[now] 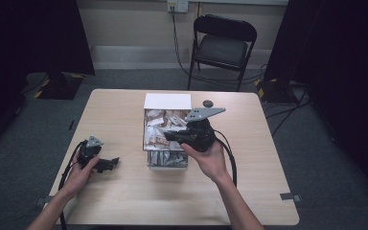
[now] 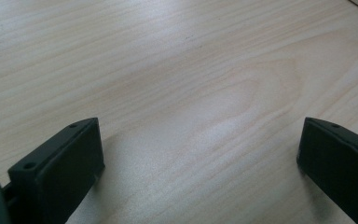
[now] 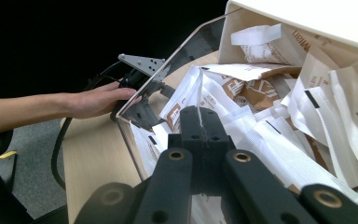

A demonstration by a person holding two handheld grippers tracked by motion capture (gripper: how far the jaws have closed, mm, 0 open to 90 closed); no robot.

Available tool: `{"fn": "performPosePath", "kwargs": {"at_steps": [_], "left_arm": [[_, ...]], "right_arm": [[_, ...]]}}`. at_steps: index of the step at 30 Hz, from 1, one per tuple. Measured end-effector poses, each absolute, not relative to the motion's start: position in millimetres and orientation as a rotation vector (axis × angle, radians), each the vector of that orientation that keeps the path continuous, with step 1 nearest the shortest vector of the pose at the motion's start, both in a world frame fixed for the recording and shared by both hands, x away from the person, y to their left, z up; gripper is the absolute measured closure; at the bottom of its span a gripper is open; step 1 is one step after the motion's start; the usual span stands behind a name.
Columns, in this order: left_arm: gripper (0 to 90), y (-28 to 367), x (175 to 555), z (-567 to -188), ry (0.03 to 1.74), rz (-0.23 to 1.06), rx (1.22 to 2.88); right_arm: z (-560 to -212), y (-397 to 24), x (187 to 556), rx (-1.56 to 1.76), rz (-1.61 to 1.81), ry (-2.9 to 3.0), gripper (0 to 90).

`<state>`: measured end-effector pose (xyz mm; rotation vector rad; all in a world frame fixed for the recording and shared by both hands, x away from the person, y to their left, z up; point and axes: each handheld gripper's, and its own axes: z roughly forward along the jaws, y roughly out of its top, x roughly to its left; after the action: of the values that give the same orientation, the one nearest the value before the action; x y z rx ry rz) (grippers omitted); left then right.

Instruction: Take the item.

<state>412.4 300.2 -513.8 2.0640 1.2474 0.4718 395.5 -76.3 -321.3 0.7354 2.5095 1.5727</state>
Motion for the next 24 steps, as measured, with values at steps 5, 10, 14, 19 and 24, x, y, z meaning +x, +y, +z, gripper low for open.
{"fn": "performPosePath", "kwargs": {"at_steps": [5,10,14,19,24], "left_arm": [[0.0,300,412,-514,1.247,0.472,2.064],[0.0,300,412,-514,1.248,0.472,2.063],[0.0,300,412,-514,1.25,0.472,2.059],[0.0,300,412,-514,1.25,0.472,2.058],[0.0,300,412,-514,1.25,0.472,2.06]], "right_arm": [[-320,-78,395,0.733,1.584,2.496,90.0],[-317,-81,394,0.74,1.589,2.48,90.0],[-316,-84,394,0.749,1.602,2.464,90.0],[-314,-86,395,0.758,1.597,2.454,90.0],[-312,-89,394,0.752,1.599,2.446,90.0]]}}
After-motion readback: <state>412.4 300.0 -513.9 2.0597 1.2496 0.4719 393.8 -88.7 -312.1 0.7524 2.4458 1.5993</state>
